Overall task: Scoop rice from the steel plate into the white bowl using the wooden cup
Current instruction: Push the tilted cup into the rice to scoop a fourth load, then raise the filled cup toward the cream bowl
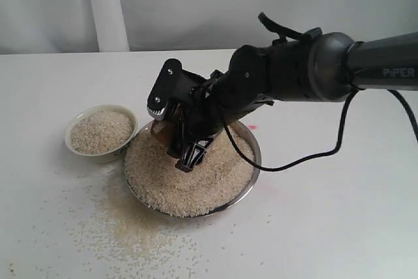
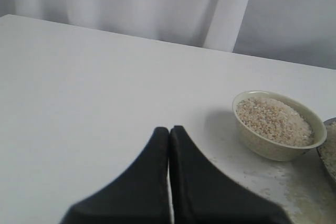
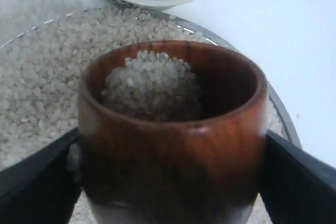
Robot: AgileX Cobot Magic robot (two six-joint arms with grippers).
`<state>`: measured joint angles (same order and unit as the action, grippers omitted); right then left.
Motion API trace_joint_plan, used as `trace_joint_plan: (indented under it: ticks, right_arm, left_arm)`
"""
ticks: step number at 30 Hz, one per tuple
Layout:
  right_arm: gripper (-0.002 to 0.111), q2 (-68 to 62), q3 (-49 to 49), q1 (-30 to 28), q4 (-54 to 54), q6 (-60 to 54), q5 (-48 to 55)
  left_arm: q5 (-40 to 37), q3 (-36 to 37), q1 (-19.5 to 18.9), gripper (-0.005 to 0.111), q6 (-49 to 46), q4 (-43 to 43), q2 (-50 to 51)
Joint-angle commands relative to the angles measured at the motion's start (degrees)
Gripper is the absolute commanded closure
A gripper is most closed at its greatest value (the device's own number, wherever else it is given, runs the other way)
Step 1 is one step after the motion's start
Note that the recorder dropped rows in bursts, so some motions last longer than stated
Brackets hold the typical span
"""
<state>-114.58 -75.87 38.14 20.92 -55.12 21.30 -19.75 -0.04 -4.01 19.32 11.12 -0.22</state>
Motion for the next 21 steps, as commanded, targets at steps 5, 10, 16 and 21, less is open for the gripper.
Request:
trace_joint_plan:
  ticks: [5,10,16,21]
  right_arm:
    - [0.108,4.7,8.5,-0.3,5.2,-0.2,-10.1]
    - [0.108,5.0,7.5,-0.3,4.5,-0.2,-8.8]
    - [0.108,4.8,-1.7,0.3,-0.1,-0.2,-1.5]
    - [0.108,1.4,-12.9,2.0,-7.7,-0.2,6.3]
  left_arm:
    - [0.4,0.0,0.3,0.107,0.1,0.2,0.2]
    - [0.4,0.0,0.3,0.107,0.1,0.2,0.2]
    - [0.4,0.0,0.3,0.107,0.1,0.2,0.2]
    - [0.4,0.0,0.3,0.107,0.1,0.2,0.2]
